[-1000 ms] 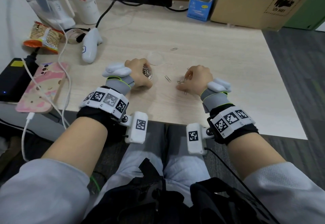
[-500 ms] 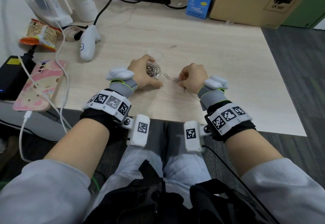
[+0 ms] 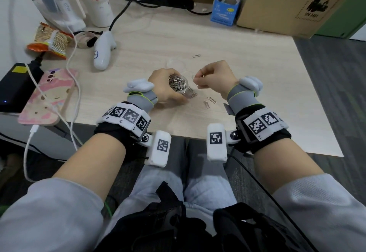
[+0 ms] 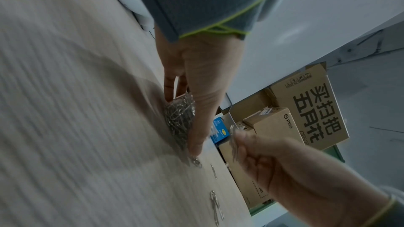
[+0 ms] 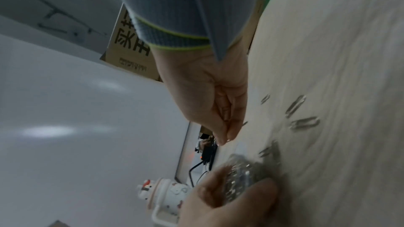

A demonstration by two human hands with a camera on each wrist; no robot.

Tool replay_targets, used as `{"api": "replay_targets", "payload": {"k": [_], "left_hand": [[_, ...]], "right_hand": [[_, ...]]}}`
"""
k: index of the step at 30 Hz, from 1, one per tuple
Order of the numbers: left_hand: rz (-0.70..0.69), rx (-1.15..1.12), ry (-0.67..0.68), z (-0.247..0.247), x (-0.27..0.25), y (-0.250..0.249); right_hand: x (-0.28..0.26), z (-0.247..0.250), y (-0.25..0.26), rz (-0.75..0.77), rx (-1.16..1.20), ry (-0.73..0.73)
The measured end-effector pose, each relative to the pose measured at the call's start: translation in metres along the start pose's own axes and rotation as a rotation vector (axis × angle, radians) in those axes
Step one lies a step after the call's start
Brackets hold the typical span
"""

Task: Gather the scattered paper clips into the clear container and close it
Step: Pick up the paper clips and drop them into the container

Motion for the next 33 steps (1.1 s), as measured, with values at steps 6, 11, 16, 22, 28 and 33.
{"api": "replay_targets", "payload": {"k": [6,11,16,22,28,33], "left_hand": [[-0.009,-0.007,0.030,-0.005,0.000,-0.001],[0.000,-0.024,0.000,-0.002,0.002,0.002],[0.025,-0.052,-0.030,0.001,0.003,0.004],[-0.019,-0.032,-0.058,0.004,0.005,-0.002],[-0.160,0.189,-0.066,0.003,0.013,-0.028],[-0.252,0.464,0.073,-0.019,0.017,-0.040]], "right_hand": [[0.002,-0.027,0.023,0.047,0.036,0.068],[0.001,-0.034,0.023,0.136,-0.163,0.022],[0.003,-0.026,0.022,0.125,0.079,-0.038],[0.010,0.011,-0.003,0.147,-0.210,-0.240],[0.007,0.021,-0.041,0.058,-0.491,-0.126],[-0.002,0.020,-0.040,0.177,-0.496,-0.064]]}}
Point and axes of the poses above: each hand's wrist, its own x-axis towards the middle knuckle, its own z-axis out of the back of the hand, y = z × x, the point moved 6 cm from there along x, towards the middle knuckle, and after that the axes turned 10 degrees about -y, right-handed, at the moved point
